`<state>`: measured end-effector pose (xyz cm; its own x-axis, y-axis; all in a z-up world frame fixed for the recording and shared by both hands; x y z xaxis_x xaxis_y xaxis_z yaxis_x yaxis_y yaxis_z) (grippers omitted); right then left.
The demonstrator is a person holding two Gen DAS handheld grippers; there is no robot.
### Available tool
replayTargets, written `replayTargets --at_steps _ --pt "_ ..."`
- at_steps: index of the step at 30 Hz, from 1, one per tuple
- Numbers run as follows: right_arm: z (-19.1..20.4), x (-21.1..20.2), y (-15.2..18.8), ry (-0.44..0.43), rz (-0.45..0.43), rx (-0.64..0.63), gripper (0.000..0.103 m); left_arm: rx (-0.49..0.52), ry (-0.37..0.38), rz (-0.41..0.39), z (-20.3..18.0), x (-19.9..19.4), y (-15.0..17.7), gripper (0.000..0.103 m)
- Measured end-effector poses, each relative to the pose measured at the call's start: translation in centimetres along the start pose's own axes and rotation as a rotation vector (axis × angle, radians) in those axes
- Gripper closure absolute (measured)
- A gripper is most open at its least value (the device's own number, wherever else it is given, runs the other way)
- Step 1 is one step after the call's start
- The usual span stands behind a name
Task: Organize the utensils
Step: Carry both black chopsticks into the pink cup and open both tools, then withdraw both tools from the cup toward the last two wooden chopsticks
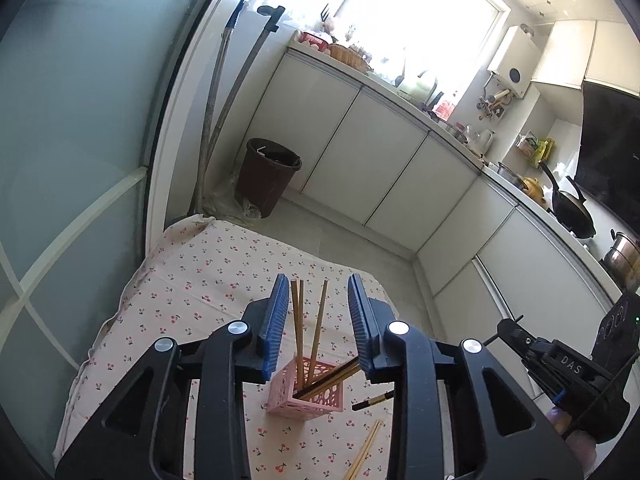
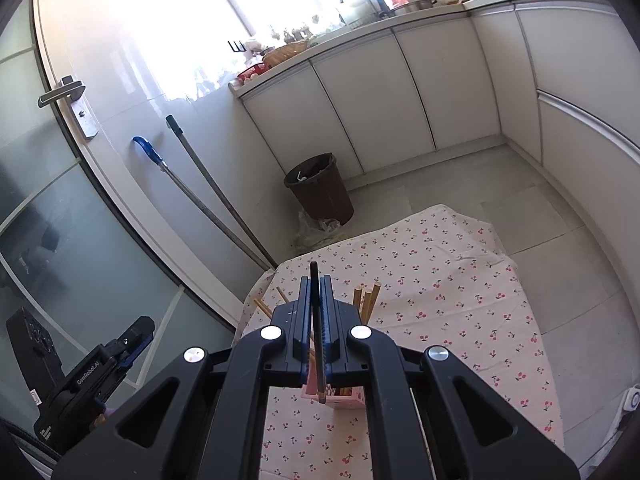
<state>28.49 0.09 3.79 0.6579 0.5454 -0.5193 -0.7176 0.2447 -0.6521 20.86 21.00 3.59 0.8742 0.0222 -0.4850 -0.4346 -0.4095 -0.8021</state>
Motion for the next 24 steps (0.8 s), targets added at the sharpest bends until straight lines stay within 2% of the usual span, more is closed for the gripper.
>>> replayTargets --at_steps 5,7,8,9,10,14,17,21,24 --pt "0.4 2.3 0.1 0.002 0.001 0.023 0.098 0.014 0.003 0.024 -0.2 0.9 0.5 0.073" --pt "0.4 3.9 0.5 -0.004 0.005 0.034 0.094 0.019 0.000 0.039 0.0 1.5 0.9 0.072" --pt "0.3 5.0 1.0 -0.007 0.017 0.036 0.089 0.021 -0.006 0.050 0.1 1.8 1.1 0.071" --pt "0.2 5.9 1.6 -0.005 0.038 0.039 0.067 0.022 -0.011 0.060 0.2 2.1 1.3 0.071" --pt "-0.1 6.9 2.4 0.006 0.069 0.046 0.063 0.023 -0.016 0.072 0.4 2.3 1.7 0.071" --pt "0.2 7.3 4.0 0.059 0.098 -0.051 0.063 0.059 -0.015 0.112 -0.1 3.0 2.7 0.071" --pt "0.7 6.1 4.4 0.087 0.082 -0.117 0.063 0.104 -0.036 0.095 -1.0 2.8 3.0 0.069" --pt "0.5 4.7 4.9 0.131 0.072 -0.173 0.063 0.174 -0.066 0.067 -2.2 2.2 3.4 0.062" --pt "-0.6 3.8 5.6 0.166 0.073 -0.186 0.058 0.218 -0.092 0.069 -2.7 2.2 4.1 0.056"
Point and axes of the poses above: each gripper's, at about its wrist camera, not at the fingertips, and x roughly the way its jaws point, z to its left, y to its underside, the point moved 10 cm from there along x, roughly the way its jaws point, and after that the axes turned 7 degrees about x, right-handed, at the moved point
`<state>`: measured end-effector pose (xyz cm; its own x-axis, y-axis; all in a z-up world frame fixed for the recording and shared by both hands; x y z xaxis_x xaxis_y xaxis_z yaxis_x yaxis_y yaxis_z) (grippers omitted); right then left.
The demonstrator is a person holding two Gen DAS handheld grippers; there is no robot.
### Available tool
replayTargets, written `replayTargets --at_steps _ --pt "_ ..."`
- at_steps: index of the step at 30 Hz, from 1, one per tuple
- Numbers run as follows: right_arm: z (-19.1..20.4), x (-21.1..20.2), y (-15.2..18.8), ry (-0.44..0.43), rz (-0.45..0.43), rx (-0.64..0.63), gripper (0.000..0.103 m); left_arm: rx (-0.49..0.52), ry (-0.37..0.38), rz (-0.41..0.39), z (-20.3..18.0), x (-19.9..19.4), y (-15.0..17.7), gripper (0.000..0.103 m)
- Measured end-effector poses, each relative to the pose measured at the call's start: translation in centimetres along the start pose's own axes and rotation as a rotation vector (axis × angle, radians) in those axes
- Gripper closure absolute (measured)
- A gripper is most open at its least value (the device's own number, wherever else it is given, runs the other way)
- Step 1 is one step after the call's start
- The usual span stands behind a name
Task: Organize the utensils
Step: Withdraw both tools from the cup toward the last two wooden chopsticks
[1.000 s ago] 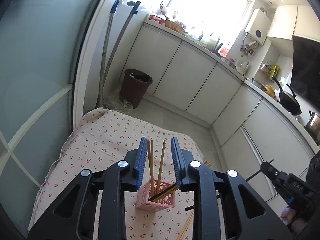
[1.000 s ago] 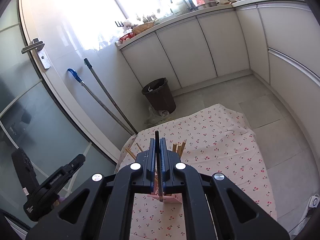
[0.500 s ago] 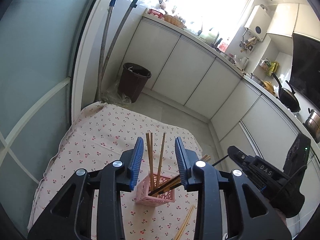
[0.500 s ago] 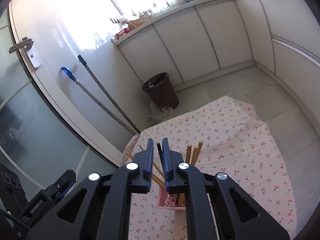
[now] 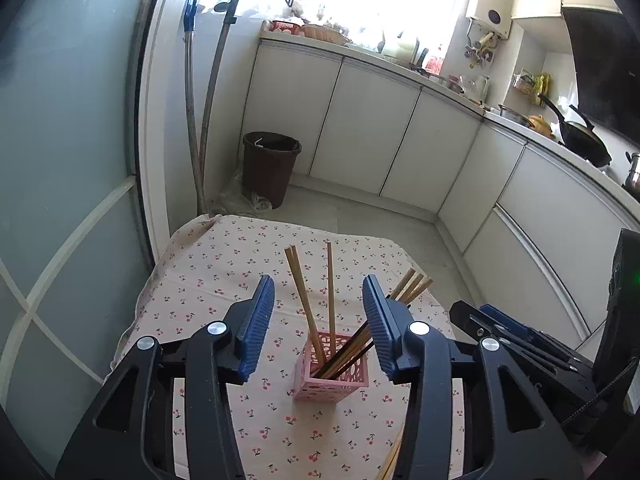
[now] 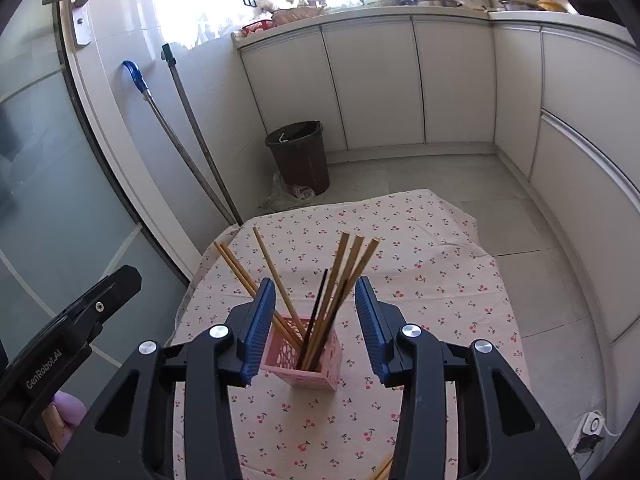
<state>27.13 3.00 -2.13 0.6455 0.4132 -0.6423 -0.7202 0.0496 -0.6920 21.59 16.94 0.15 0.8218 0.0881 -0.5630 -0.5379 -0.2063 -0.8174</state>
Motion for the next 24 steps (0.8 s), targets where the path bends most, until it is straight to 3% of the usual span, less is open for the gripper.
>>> replayTargets --at_steps 5,10,16,20,24 --pt "-2.7 -1.0 1.3 0.060 0.010 0.007 0.048 0.043 -0.012 0.064 -1.1 1.3 2.1 0.048" --pt "-5.6 -1.6 2.4 0.141 0.014 0.003 0.029 0.095 -0.006 0.126 -2.8 2.7 4.4 0.036" --pt "-8.9 -1.7 4.1 0.197 0.065 -0.002 0.013 0.121 0.043 0.236 -4.6 4.9 7.4 0.025" --pt "-12.1 -2.2 5.1 0.234 0.097 0.051 0.013 0.146 0.068 0.338 -5.9 6.6 10.2 0.015" --pt "-16.9 -3.8 5.7 0.253 0.106 0.203 0.011 0.224 0.069 0.451 -7.4 8.2 13.8 0.010"
Point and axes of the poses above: each gripper's, at about its wrist camera, not at the fingertips, and x roughly the way its jaws point, z to its left, y to its underside, the point moved 10 cm from there along x, roughly the way its jaws point, and after that the axes turned 7 degrees about x, right-handed, at the moved point
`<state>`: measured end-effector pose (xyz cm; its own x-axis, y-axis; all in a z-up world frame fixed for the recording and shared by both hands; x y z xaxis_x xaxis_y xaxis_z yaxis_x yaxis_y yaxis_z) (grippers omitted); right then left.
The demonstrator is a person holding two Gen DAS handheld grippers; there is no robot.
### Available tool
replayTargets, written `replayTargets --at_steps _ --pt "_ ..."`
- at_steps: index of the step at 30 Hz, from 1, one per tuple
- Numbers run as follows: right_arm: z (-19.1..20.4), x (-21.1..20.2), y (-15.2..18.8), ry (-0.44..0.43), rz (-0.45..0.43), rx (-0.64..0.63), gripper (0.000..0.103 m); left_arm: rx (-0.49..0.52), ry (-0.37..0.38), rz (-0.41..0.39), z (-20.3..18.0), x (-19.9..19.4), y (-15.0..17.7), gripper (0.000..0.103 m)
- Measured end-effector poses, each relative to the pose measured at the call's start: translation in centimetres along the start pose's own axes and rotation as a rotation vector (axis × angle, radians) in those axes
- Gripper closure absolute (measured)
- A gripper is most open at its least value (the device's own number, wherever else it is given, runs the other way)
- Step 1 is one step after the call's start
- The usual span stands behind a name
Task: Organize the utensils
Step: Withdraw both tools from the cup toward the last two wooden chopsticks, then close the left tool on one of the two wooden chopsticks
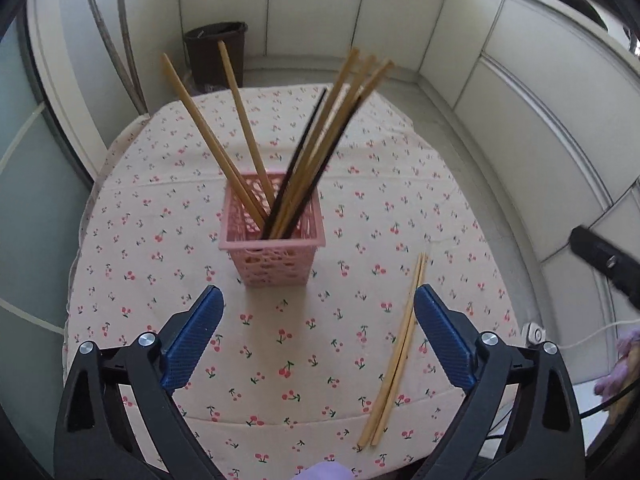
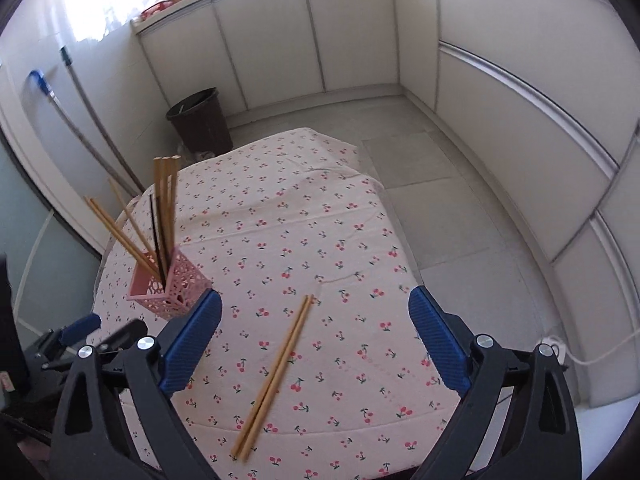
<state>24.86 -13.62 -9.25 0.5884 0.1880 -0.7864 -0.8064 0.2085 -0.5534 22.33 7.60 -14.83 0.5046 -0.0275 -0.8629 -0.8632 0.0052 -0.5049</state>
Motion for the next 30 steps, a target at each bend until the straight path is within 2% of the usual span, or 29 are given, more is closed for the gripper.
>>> replayTargets --at_steps 5,10,13,17,20,25,30 --pt "-5.9 -0.6 0.2 -0.021 0.058 0.205 0.010 0.131 -0.005 0.136 -3.7 4.3 3.2 0.008" --pt "-9.5 -0.8 0.2 -0.050 0.082 0.364 0.008 0.235 0.007 0.223 -7.3 7.4 4.8 0.008" --pt "-10.4 -0.6 0.1 -0.097 0.106 0.448 0.008 0.262 0.012 0.241 -8.8 8.8 4.4 0.008" --pt "-10.4 -0.1 0.6 -0.158 0.156 0.502 0.008 0.261 0.044 0.239 -10.5 10.6 2.2 0.008" --pt "-9.9 0.3 0.9 -0.180 0.182 0.506 0.008 0.280 0.040 0.228 -11.4 11.9 0.2 0.013" --pt "-9.6 0.7 1.1 -0.201 0.208 0.506 0.008 0.201 0.048 0.263 -11.4 14.4 -1.6 0.039" --pt "-10.0 1.3 1.4 -0.204 0.230 0.522 0.008 0.147 0.007 0.284 -10.5 16.4 -2.0 0.048"
Point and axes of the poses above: each gripper's, at about its wrist camera, not at the fingertips, and x roughly the way its jaws point, z to its left, y to its underside, the point moved 10 cm from there along x, roughly the way its jaws point, and after that the axes turned 7 degrees about x, right-handed, at the moved point
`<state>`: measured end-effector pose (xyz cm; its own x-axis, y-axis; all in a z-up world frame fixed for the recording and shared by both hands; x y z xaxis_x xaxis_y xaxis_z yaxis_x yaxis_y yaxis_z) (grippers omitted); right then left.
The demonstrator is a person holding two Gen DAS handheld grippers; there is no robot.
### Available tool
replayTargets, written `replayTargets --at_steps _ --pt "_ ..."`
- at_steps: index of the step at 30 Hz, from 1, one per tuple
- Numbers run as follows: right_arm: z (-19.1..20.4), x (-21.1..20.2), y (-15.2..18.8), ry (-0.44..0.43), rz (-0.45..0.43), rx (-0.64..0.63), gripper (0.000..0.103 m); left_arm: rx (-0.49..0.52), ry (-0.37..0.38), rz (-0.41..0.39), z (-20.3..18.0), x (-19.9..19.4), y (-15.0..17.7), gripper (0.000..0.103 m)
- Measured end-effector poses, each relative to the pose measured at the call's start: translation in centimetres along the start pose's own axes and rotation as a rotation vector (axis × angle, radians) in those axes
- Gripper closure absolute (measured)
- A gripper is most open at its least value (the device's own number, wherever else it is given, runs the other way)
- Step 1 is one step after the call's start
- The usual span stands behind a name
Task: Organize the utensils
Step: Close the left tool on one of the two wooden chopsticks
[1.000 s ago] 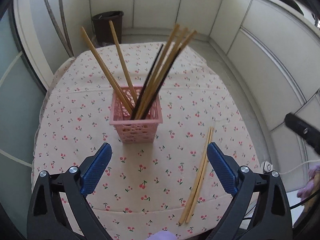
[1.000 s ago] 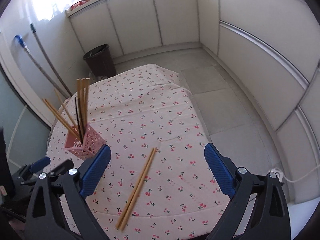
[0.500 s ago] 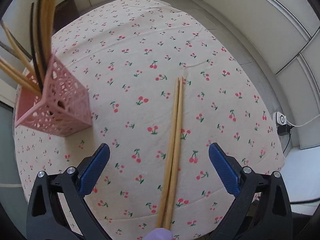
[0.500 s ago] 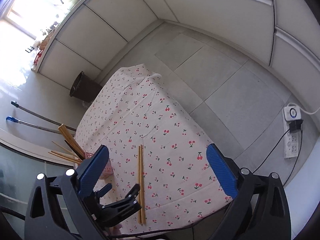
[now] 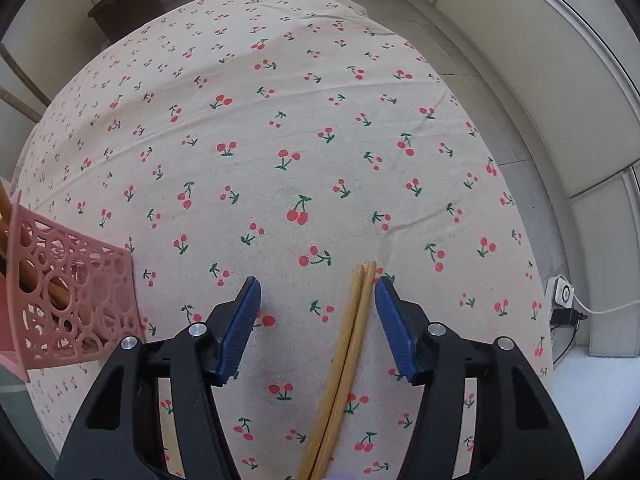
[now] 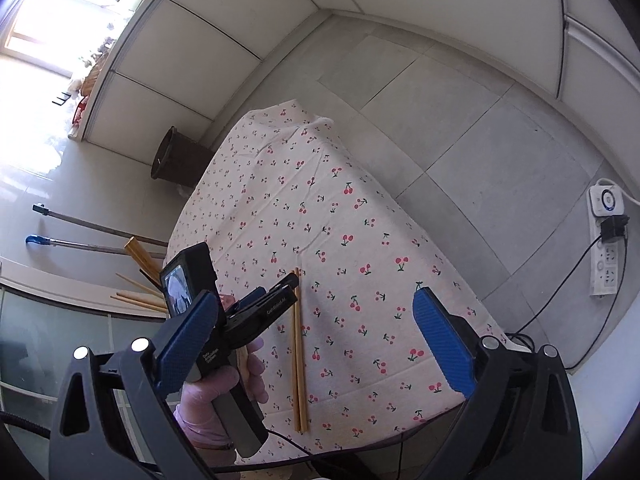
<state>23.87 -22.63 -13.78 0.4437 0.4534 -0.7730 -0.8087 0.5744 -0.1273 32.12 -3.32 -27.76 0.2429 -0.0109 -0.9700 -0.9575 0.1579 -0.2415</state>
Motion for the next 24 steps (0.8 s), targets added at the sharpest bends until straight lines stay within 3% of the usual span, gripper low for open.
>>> replayTargets --at_steps 6,10,14,24 --pt "-0.7 0.7 -0.2 -0.006 0.024 0.038 0.008 -0.012 -0.018 -0.006 0.7 0.8 -0.5 0.052" --pt "-0.8 0.9 -0.1 0.002 0.031 0.035 0.008 -0.034 0.029 -0.007 1.1 0.4 -1.0 0.052" --pt "-0.8 1.1 0.1 0.004 0.038 0.033 0.008 -0.024 0.001 -0.022 1.5 -0.5 -1.0 0.052" --pt "-0.7 1.6 0.5 0.016 0.055 0.025 0.008 0.040 -0.059 0.002 1.1 0.4 -0.2 0.065"
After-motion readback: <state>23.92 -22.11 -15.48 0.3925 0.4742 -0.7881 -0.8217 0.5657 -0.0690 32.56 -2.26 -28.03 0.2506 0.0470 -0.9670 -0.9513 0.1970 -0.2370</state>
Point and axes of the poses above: each gripper's, at about its wrist camera, not at the fingertips, and x roughly the way its jaws point, z to its left, y to its underside, the point moved 10 cm from there along x, roughly the way its jaws point, and after that the axes turned 7 degrees about x, right-handed, at the moved point
